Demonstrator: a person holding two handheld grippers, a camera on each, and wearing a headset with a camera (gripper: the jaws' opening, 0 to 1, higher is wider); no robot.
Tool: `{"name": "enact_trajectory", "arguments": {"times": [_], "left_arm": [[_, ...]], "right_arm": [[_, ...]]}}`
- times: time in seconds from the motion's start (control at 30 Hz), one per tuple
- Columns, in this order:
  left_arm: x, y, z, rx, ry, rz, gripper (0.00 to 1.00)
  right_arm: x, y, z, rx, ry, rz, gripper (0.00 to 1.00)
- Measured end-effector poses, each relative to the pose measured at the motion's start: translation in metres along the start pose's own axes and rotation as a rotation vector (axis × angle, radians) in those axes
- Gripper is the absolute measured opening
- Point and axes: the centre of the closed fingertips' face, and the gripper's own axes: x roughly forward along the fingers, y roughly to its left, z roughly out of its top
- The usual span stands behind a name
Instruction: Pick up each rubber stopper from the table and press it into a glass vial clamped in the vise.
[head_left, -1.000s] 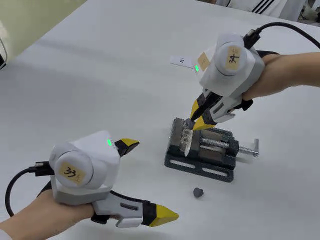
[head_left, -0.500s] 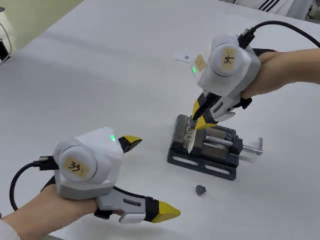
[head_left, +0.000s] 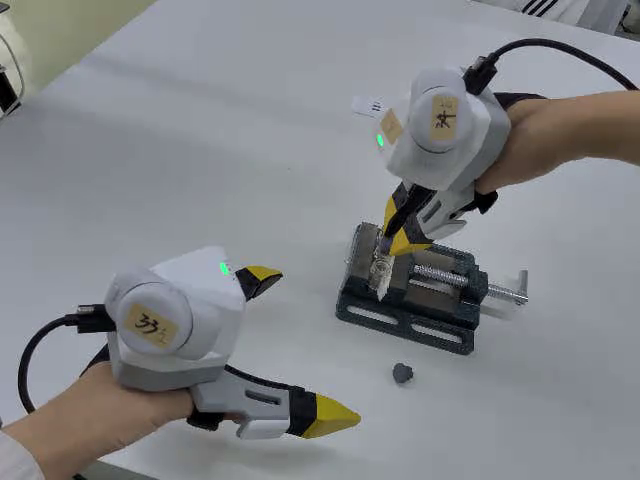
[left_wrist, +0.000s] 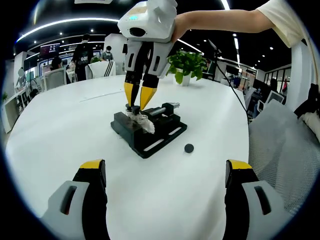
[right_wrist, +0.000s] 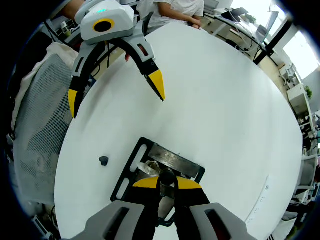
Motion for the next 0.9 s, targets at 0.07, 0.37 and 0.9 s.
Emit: {"name": "enact_trajectory", "arguments": {"times": [0.07,0.37,0.9], "left_arm": [[0.0001,-0.0001,-0.0001,0.0,-0.001,0.0,0.99],[0.0014,-0.0003,-0.0002,-0.004,-0.005,-0.002,0.99],[0.0038,0.0001,-0.0007,-0.007,-0.011,-0.008,0.99]], "right_arm": [[-0.0001,-0.0002,-0.0003,-0.002,0.014,0.002,0.06],[0.0005,-0.0009,0.001,0.059,0.073,0.025,0.05],[-0.001,0.0036,0.0009,0.244,0.06,-0.015,0.05]]}}
